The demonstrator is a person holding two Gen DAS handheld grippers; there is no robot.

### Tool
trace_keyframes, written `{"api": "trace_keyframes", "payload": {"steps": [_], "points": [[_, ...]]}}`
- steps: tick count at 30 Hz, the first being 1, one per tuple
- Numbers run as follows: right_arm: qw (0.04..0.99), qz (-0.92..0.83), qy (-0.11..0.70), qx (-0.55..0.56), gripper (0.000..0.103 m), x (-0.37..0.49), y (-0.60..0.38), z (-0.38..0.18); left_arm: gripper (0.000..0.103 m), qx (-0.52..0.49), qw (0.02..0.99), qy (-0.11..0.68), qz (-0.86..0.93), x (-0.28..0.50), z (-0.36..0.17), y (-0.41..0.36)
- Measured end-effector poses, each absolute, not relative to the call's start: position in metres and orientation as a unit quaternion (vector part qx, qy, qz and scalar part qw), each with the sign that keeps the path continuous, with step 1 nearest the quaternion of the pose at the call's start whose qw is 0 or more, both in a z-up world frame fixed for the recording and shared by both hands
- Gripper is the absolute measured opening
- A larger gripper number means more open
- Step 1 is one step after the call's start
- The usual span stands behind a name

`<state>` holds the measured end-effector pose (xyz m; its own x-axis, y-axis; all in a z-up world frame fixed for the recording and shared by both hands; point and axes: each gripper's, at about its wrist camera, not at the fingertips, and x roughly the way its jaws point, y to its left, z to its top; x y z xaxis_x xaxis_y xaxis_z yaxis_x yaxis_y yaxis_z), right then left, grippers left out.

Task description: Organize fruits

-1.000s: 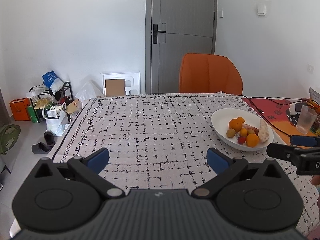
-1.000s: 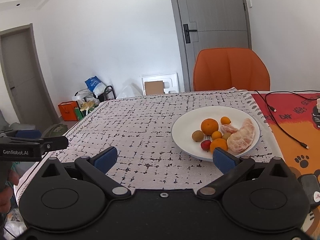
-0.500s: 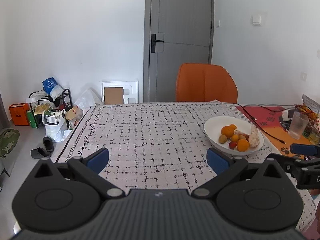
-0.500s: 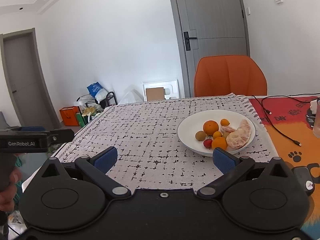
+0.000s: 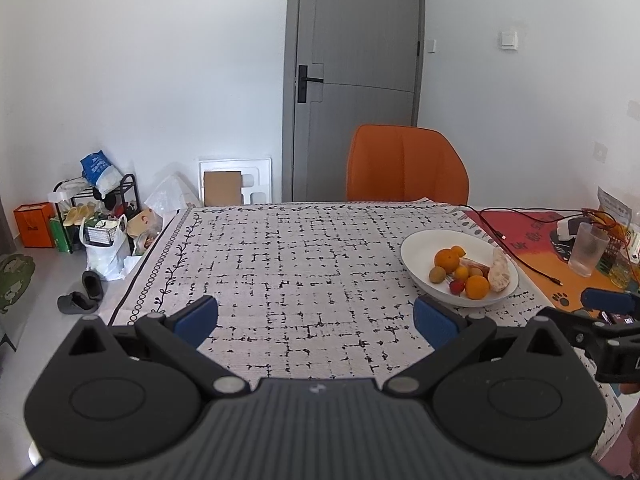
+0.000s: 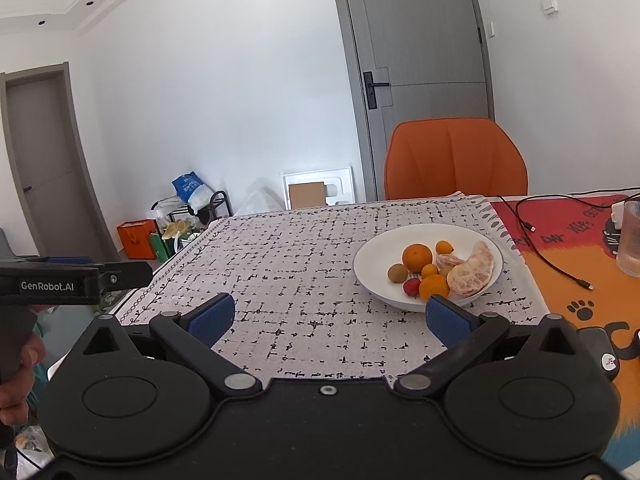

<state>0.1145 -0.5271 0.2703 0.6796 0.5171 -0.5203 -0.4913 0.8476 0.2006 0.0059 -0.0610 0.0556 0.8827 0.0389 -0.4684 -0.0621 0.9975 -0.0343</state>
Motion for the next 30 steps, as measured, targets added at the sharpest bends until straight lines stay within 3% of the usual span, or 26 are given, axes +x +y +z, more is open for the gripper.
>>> {"api": "trace_keyframes", "payload": {"steps": [30], "points": [[0.916, 0.276, 0.290, 0.024, 0.103, 0.1119, -0.5292, 0.2711, 0.103, -0.013, 0.970, 0.241, 0.031, 0.0075, 0.0540, -0.0663]]}}
